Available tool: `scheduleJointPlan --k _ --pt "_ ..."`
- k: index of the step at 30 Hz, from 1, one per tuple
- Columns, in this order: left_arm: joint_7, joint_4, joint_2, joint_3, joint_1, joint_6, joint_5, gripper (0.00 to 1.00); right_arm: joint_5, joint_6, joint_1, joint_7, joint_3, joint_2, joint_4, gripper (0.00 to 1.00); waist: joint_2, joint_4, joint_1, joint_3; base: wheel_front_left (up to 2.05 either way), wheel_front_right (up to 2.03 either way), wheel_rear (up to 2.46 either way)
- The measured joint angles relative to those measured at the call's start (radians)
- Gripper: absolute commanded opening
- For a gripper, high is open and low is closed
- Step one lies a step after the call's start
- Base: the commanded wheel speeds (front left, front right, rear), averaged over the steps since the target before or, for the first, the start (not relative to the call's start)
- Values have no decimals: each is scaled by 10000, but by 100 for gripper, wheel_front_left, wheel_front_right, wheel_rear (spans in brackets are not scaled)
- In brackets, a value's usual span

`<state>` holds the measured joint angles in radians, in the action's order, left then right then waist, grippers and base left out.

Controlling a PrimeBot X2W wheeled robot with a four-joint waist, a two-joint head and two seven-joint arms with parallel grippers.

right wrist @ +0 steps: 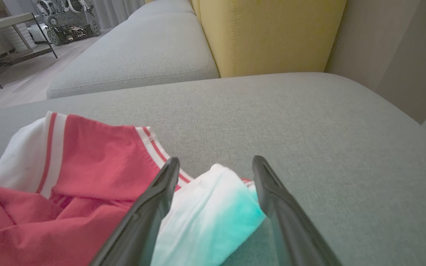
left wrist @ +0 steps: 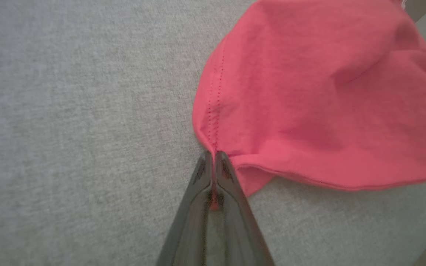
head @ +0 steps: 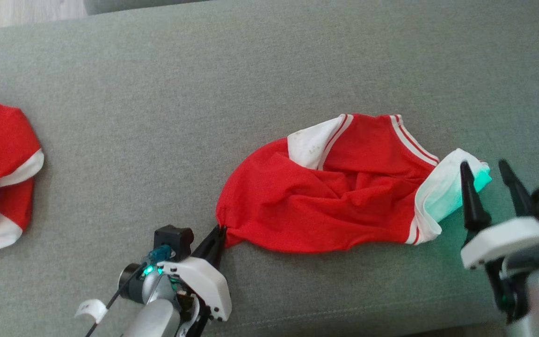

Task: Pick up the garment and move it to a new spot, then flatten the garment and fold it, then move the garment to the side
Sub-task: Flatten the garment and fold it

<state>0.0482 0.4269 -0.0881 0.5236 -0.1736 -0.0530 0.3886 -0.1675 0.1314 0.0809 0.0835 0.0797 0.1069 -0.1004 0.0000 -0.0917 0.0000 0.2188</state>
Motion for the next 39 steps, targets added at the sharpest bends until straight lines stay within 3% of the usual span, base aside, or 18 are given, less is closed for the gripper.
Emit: scheduleJointPlan --k 7,14,17,25,28,39 --pt "63 -35 6 136 -202 15 0 0 -286 0 1109 621 -399 654 -1097 100 0 78 0 241 0 0 0" --pt "244 -23 40 228 -444 94 0 0 -761 0 1746 1983 -1350 1409 -1939 100 0 223 0 541 0 0 0" --pt "288 6 69 265 -542 94 0 0 -982 0 1778 2393 -1641 1678 -1925 0 0 256 0 622 0 0 0" --pt "811 81 84 221 -625 79 2 0 -1112 0 1755 2357 -1655 1994 -840 0 0 200 0 637 0 0 0" --pt "1174 -102 15 -4 -632 -150 13 0 -1114 0 1743 1964 -1413 1987 -230 0 0 163 0 532 0 0 0" --pt "1626 -3329 -1122 -1235 -1690 -723 -240 0 -1524 0 1822 863 -552 1858 1735 0 0 165 0 -27 0 0 0"
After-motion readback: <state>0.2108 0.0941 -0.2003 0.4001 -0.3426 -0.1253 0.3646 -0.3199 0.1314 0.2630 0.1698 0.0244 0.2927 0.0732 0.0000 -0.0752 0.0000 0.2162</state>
